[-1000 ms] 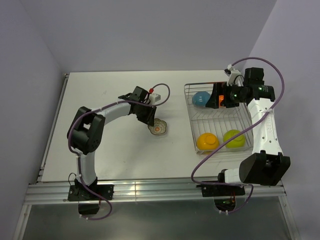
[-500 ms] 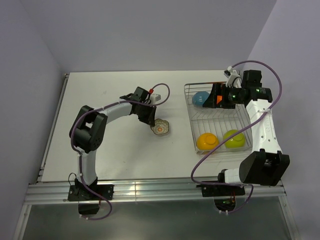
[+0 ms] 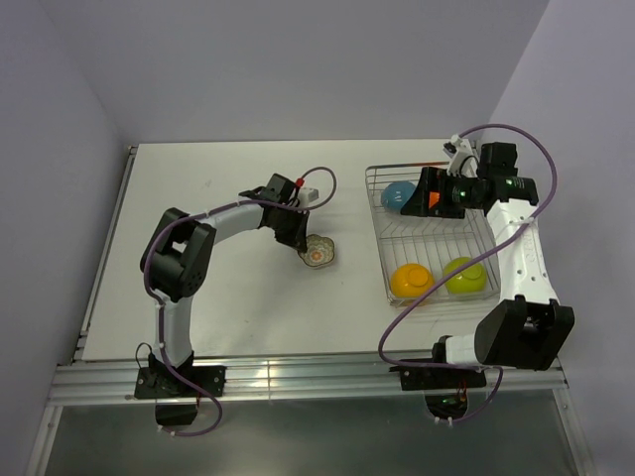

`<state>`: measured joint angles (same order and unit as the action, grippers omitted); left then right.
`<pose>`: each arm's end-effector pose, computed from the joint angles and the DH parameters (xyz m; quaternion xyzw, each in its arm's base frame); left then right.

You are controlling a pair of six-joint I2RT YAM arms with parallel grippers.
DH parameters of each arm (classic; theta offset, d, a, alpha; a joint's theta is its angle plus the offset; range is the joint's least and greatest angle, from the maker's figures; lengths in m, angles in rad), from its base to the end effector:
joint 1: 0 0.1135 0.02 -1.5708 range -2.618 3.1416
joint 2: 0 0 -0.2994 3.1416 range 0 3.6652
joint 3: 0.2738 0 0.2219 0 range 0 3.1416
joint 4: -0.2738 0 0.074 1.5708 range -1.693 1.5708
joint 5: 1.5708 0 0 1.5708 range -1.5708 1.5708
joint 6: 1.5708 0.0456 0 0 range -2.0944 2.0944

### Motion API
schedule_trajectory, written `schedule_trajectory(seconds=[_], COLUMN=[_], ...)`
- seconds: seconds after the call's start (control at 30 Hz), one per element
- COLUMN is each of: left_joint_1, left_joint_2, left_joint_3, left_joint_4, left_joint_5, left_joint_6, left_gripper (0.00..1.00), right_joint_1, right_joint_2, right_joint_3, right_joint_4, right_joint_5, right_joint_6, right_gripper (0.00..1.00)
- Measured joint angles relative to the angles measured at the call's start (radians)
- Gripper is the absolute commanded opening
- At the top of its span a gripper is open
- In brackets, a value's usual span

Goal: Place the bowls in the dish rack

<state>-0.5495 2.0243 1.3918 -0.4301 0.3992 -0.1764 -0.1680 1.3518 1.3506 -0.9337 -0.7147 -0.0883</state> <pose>0.3450 -0.2321 0.2034 0.2249 0.9230 -0.2669 0.1622 0.2348 -0.0095 0.3782 -0.0738 0.8935 0.2921 0.3329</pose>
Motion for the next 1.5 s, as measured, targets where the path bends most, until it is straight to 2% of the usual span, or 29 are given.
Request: schedule_trajectory(seconds=[0.13,0.27,0.43,0.67,0.87,1.1,1.5], left_joint_1=[0.0,0.008,0.034,0.053,0.053,0.048,0.006], left_joint_2=[-0.01,-0.09,-0.288,-0.433,-0.451,-0.451,-0.451], left_joint_3=[-0.003,-0.042,-0.109,-0.124,-0.173,-0.175,-0.177], left_joint_4=[0.001,0.02,0.135,0.31,0.383,0.409,0.434], left_joint_5=[0.007,0.047,0.106,0.158,0.191,0.214,0.225], left_joint_6=[-0.005,-0.044,-0.152,-0.278,-0.345,-0.356,-0.325], left_gripper=[0.0,0.0,0.0,0.0,0.0,0.0,0.0], right_joint_1=[0.0,0.0,0.002,0.041,0.145,0.264,0.326], right_joint_2=[-0.008,-0.009,-0.008,-0.007,-0.013,-0.01,0.032], right_joint_3=[-0.024,-0.033,-0.032,-0.027,-0.027,-0.026,-0.027], right_joint_4=[0.018,0.048,0.107,0.224,0.311,0.315,0.342], right_joint_5=[-0.024,-0.065,-0.134,-0.256,-0.257,-0.207,-0.241], right_joint_6=[0.022,0.061,0.149,0.317,0.423,0.455,0.557], right_gripper=[0.99,0.99,0.99,0.99,0.99,0.99,0.99])
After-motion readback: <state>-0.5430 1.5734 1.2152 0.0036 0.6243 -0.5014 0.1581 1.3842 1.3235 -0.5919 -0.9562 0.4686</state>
